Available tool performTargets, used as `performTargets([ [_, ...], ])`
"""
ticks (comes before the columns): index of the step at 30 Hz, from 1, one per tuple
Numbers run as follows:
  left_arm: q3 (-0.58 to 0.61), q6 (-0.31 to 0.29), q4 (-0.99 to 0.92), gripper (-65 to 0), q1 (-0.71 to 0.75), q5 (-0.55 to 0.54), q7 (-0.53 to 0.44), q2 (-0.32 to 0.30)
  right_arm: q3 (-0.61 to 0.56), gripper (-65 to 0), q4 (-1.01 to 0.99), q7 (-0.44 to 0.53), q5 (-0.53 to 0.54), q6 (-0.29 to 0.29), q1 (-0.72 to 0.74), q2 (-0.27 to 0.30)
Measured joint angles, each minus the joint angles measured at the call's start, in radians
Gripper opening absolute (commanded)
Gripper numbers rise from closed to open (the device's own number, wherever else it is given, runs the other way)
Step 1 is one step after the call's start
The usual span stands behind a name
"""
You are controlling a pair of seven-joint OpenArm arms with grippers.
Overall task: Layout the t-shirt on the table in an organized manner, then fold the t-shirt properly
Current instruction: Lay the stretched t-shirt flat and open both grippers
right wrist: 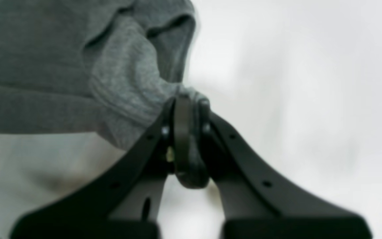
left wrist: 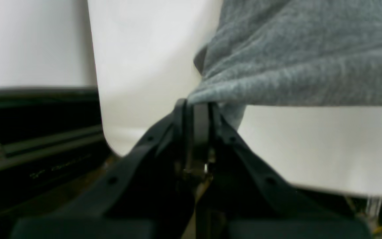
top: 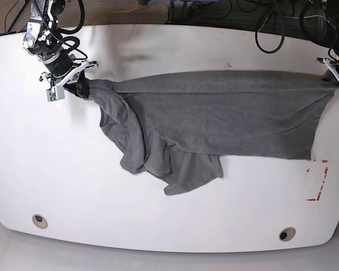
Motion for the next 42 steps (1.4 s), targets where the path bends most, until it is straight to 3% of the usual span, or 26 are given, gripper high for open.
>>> performTargets([
  [5,-0.012,0.0,0.0,-64.6,0.037,0.006,0.0,-0.001,0.0,-62.1,0.0,0.002,0.0,0.0,-0.029,0.0],
  [11,-0.012,0.0,0.0,-61.9,0.071,0.003,0.0,-0.001,0.0,-42.5,0.001,0.002,0.0,-0.004,-0.07,0.0],
  [15,-0.012,0.001,0.0,-46.7,0.092,0.004,-0.001,-0.002,0.002,-32.8,0.002,0.002,0.0,-0.004,-0.091,-0.016],
  [19,-0.012,0.0,0.0,-27.6,0.106,0.007,0.0,-0.002,0.001,-30.1,0.003,0.0,0.0,-0.003,-0.105,-0.043],
  [21,-0.012,0.0,0.0,-22.2,0.108,0.011,0.0,-0.001,0.0,-29.2,0.01,-0.001,0.0,-0.003,-0.109,-0.047],
  [35,-0.013,0.0,0.0,-21.8,0.077,0.011,0.002,-0.001,-0.001,-26.5,0.145,0.002,0.0,-0.003,-0.125,-0.043],
  [42,-0.015,0.001,0.001,-21.8,0.004,0.006,-0.008,-0.004,-0.074,-26.5,0.148,-0.01,-0.02,-0.007,-0.019,-0.041],
])
